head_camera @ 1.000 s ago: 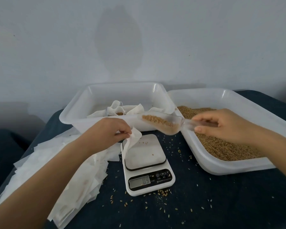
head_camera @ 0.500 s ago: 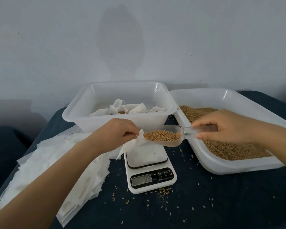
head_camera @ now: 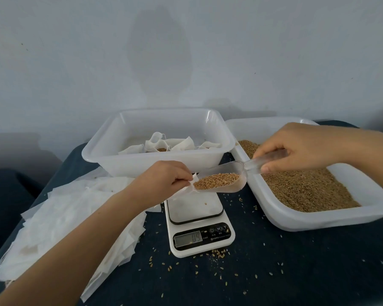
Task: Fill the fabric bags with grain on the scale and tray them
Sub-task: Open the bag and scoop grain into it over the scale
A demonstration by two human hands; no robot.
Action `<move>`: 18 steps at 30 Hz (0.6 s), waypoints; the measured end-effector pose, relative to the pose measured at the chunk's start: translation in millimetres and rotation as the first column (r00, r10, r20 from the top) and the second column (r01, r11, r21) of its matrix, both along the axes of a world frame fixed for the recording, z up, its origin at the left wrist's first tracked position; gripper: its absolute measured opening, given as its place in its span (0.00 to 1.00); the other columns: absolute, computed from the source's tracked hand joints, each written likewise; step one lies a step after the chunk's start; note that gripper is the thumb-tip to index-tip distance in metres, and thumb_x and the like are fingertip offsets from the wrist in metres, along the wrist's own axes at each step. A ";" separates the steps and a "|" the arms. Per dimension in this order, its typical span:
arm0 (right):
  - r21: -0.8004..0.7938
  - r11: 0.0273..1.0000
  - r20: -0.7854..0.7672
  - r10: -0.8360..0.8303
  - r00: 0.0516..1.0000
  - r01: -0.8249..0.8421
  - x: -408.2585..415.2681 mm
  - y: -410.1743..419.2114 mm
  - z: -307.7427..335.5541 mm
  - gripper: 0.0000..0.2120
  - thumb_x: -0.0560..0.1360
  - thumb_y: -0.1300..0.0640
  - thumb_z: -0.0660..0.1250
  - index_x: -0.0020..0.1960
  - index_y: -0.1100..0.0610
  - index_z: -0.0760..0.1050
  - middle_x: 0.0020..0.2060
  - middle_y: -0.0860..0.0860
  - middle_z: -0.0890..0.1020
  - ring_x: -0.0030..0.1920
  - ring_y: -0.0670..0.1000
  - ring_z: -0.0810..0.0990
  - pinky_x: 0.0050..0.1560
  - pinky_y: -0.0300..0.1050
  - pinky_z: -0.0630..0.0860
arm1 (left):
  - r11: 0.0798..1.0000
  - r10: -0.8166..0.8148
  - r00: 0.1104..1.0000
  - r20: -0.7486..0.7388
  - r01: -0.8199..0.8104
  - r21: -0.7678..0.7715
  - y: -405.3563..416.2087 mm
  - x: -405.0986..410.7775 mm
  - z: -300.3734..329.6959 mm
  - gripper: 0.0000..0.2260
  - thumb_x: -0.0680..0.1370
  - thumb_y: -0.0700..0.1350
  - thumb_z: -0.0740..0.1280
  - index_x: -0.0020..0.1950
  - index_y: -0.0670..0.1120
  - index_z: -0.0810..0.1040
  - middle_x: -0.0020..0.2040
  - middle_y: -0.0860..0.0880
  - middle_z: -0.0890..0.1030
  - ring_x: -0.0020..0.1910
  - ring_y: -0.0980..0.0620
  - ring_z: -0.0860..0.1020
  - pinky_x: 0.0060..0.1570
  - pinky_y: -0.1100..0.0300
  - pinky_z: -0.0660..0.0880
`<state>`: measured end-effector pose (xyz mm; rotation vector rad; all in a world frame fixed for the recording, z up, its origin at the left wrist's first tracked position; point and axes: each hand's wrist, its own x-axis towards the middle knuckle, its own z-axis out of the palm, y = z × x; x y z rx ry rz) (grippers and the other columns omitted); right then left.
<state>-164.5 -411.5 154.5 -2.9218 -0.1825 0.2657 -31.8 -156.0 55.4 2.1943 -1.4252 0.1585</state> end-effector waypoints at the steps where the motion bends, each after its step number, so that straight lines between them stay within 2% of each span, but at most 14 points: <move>1: -0.002 1.000 0.001 -0.004 1.000 0.004 0.8 0.7 1.9 0.14 0.70 0.38 0.63 0.52 0.41 0.80 0.39 0.37 0.81 0.36 0.39 0.78 0.38 0.37 0.75 | 1.000 -0.004 1.000 0.003 0.004 -0.008 -0.3 -0.6 -0.6 0.07 0.75 0.38 0.69 0.51 0.41 0.83 0.51 0.49 0.82 0.48 0.55 0.78 0.50 0.75 0.67; 3: -0.012 1.000 0.003 -0.007 1.000 0.007 2.5 1.6 4.5 0.14 0.70 0.39 0.64 0.52 0.41 0.80 0.39 0.35 0.81 0.36 0.37 0.77 0.36 0.34 0.71 | 1.000 -0.012 1.000 0.010 0.012 -0.023 -0.7 -1.6 -1.6 0.07 0.74 0.37 0.69 0.51 0.40 0.83 0.51 0.48 0.82 0.48 0.54 0.78 0.51 0.71 0.69; 6: -0.037 0.999 -0.007 -0.005 1.000 0.005 4.7 3.0 6.6 0.15 0.69 0.37 0.64 0.51 0.41 0.81 0.38 0.35 0.80 0.37 0.38 0.76 0.37 0.36 0.70 | 0.999 -0.020 0.999 0.025 0.021 -0.033 -1.6 -2.7 -4.0 0.07 0.75 0.38 0.69 0.52 0.41 0.83 0.51 0.48 0.82 0.49 0.53 0.79 0.52 0.66 0.71; 9: -0.052 0.999 -0.012 -0.003 1.000 0.002 6.6 5.5 7.5 0.16 0.68 0.36 0.63 0.49 0.42 0.81 0.36 0.34 0.79 0.35 0.37 0.75 0.36 0.37 0.68 | 0.999 -0.022 0.999 0.033 0.024 -0.041 -3.1 -3.2 -6.7 0.08 0.74 0.37 0.69 0.52 0.40 0.83 0.51 0.48 0.82 0.49 0.53 0.78 0.52 0.68 0.70; 14: -0.085 0.996 -0.010 -0.014 1.000 0.014 9.3 10.7 6.5 0.10 0.73 0.43 0.67 0.51 0.44 0.81 0.35 0.31 0.77 0.35 0.34 0.74 0.34 0.31 0.66 | 0.998 -0.032 0.999 0.040 0.034 -0.049 -3.1 -3.7 -11.1 0.08 0.74 0.37 0.69 0.53 0.40 0.82 0.51 0.47 0.82 0.47 0.56 0.77 0.51 0.71 0.68; 18: -0.084 0.996 0.002 -0.016 1.000 0.016 11.1 15.5 7.4 0.08 0.74 0.46 0.68 0.51 0.46 0.81 0.32 0.38 0.79 0.31 0.33 0.73 0.34 0.27 0.67 | 0.999 -0.022 0.999 0.045 0.024 -0.047 -1.1 -4.2 -14.1 0.08 0.75 0.37 0.68 0.52 0.41 0.83 0.51 0.48 0.82 0.48 0.53 0.79 0.52 0.68 0.70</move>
